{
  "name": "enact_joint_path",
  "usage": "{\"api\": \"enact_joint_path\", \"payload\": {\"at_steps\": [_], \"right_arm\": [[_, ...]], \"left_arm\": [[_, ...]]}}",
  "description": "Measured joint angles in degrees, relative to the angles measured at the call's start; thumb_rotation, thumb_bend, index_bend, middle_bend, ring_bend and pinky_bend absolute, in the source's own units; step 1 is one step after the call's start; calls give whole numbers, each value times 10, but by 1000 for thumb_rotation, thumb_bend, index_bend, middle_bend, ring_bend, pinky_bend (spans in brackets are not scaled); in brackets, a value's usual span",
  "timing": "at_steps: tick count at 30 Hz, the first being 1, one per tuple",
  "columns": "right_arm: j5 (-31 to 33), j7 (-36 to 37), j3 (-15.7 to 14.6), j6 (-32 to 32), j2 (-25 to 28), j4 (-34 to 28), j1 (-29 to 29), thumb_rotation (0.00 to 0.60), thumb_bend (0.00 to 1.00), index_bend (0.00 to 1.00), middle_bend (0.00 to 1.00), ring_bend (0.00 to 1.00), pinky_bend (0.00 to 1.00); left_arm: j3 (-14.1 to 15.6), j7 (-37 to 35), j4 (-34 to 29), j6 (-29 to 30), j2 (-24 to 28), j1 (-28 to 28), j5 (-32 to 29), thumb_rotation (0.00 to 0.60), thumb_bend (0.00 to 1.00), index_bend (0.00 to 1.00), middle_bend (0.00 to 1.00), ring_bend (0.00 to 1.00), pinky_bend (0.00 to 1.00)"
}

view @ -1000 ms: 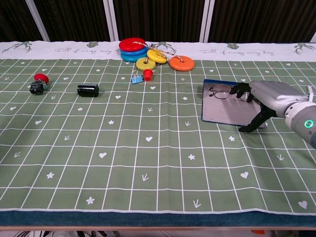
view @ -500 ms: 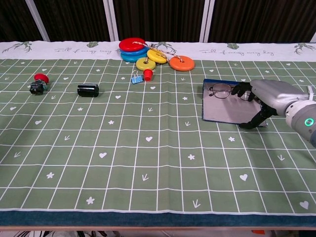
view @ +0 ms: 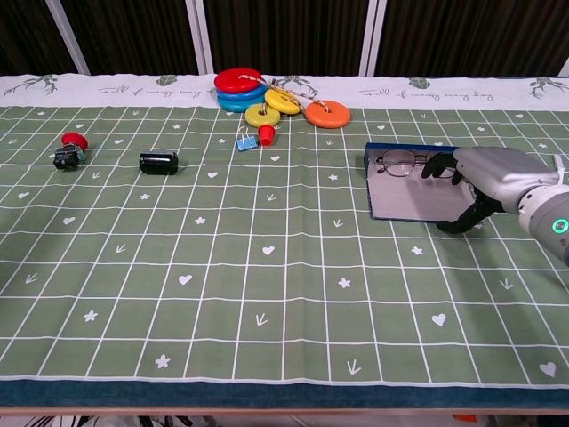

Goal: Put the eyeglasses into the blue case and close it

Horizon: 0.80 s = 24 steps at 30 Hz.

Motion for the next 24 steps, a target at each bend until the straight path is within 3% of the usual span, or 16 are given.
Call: {"api": "enact_joint_path", "payload": {"at_steps": [8, 24], "right_arm": [[-6, 6, 4, -2, -1, 2, -2, 600, 490, 316, 299, 298, 229], [-15, 16, 30, -4, -4, 17, 11, 600, 509, 334, 321, 311, 229]], "left_arm": [[0, 0, 0, -1, 1, 0, 0, 600, 311, 180, 0, 0, 0], [2, 3, -2, -3, 2, -1, 1, 600, 310, 180, 0, 0, 0]]}}
